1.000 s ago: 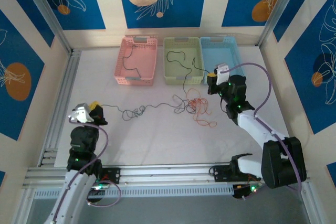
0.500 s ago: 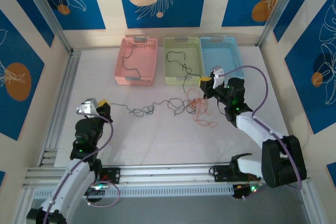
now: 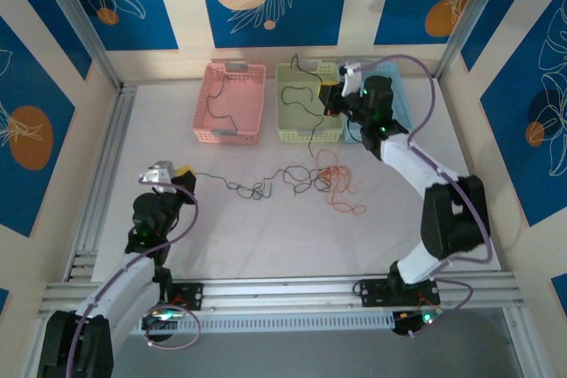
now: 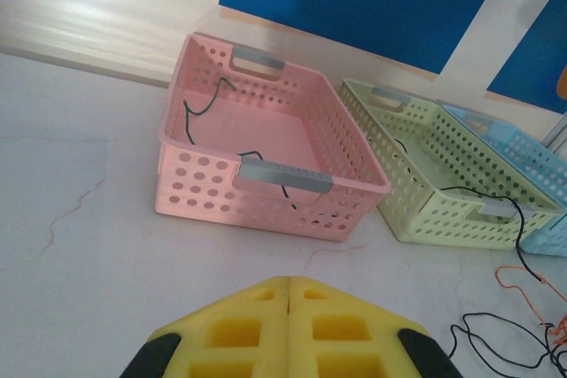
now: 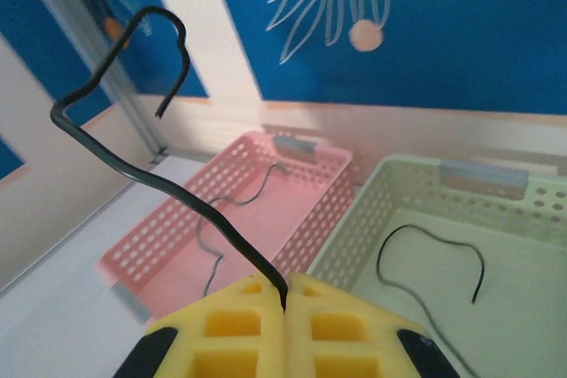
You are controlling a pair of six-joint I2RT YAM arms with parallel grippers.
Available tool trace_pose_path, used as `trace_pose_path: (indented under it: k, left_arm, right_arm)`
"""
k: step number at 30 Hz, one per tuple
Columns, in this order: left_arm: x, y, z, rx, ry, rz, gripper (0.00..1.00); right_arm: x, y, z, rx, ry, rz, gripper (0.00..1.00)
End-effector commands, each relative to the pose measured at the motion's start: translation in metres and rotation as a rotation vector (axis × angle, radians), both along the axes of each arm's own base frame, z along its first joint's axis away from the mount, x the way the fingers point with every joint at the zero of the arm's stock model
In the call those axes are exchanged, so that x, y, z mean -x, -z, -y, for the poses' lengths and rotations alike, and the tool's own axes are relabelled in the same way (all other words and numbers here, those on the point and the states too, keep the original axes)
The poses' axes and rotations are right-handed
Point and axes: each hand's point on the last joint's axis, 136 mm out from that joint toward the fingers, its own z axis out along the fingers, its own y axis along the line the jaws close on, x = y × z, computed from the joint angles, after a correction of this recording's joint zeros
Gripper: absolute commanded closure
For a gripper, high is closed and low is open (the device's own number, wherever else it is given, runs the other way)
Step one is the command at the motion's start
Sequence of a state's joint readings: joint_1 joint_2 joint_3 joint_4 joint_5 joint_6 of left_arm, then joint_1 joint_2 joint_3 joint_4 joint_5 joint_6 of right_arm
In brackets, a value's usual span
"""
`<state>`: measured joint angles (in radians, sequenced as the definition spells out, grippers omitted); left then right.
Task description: Untangle the cables
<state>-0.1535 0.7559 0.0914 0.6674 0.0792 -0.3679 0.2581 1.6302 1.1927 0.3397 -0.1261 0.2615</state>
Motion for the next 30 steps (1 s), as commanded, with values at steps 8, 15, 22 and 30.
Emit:
trace_pose_path:
  k: [8, 15, 22, 30]
  left_arm:
    - [0.001, -0.010, -0.001, 0.021, 0.000, 0.038, 1.00]
    - [0.000, -0.009, 0.003, 0.021, 0.022, 0.035, 1.00]
    - [0.000, -0.010, 0.003, 0.023, 0.022, 0.036, 1.00]
    - [0.000, -0.010, 0.005, 0.023, 0.033, 0.034, 1.00]
  right_arm:
    - [-0.089, 0.071, -0.004, 0.071, 0.162, -0.204, 1.00]
    - [-0.102, 0.101, -0.009, 0.137, 0.179, -0.250, 0.95]
    - [-0.099, 0.118, -0.006, 0.131, 0.182, -0.292, 0.92]
    - [-0.096, 0.103, -0.005, 0.164, 0.190, -0.271, 0.60]
